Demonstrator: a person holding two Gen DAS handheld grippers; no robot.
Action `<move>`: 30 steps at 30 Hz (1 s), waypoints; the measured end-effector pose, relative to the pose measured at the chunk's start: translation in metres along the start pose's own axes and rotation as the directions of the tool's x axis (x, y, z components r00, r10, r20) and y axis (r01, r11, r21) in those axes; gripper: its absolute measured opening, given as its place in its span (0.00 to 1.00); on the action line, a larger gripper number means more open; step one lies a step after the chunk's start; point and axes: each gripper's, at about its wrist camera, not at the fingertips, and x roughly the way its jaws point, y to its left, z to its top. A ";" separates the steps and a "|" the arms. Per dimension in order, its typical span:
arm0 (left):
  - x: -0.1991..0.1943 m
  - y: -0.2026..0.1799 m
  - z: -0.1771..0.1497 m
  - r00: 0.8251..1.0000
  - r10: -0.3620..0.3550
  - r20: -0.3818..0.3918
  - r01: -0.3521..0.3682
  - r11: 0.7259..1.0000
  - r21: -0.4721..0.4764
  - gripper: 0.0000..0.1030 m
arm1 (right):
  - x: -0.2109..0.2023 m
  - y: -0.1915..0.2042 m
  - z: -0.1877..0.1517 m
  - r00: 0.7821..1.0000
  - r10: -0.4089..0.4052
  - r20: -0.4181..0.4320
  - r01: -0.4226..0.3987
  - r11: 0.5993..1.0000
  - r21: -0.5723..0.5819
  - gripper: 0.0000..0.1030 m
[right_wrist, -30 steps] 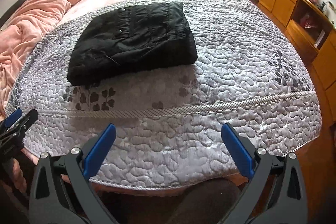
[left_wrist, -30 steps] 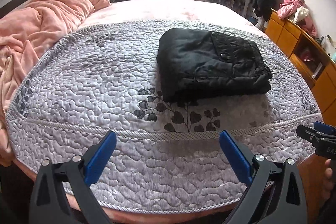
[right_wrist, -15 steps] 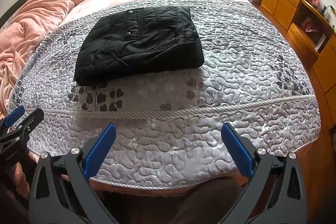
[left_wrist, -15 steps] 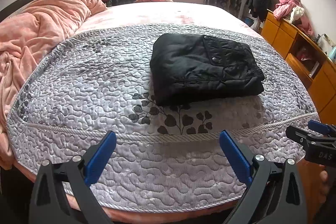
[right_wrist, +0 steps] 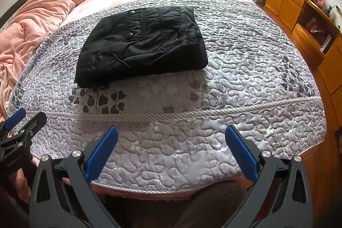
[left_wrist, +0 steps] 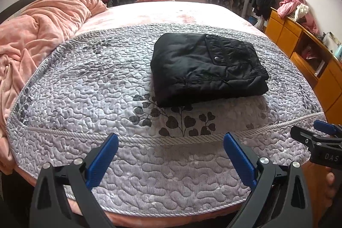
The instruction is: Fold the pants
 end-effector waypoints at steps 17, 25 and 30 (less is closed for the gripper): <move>0.006 0.002 -0.003 1.000 0.001 -0.011 -0.001 1.000 0.004 0.96 | 0.008 0.000 -0.001 1.000 0.003 -0.021 -0.003 1.000 0.006 0.97; 0.007 0.001 -0.002 1.000 -0.001 -0.012 0.001 1.000 0.004 0.96 | 0.011 0.000 -0.001 0.999 0.007 -0.032 -0.007 1.000 0.013 0.97; 0.009 0.002 -0.003 1.000 -0.006 -0.021 0.006 1.000 0.004 0.96 | 0.013 -0.002 0.000 0.999 0.015 -0.036 -0.014 1.000 0.024 0.97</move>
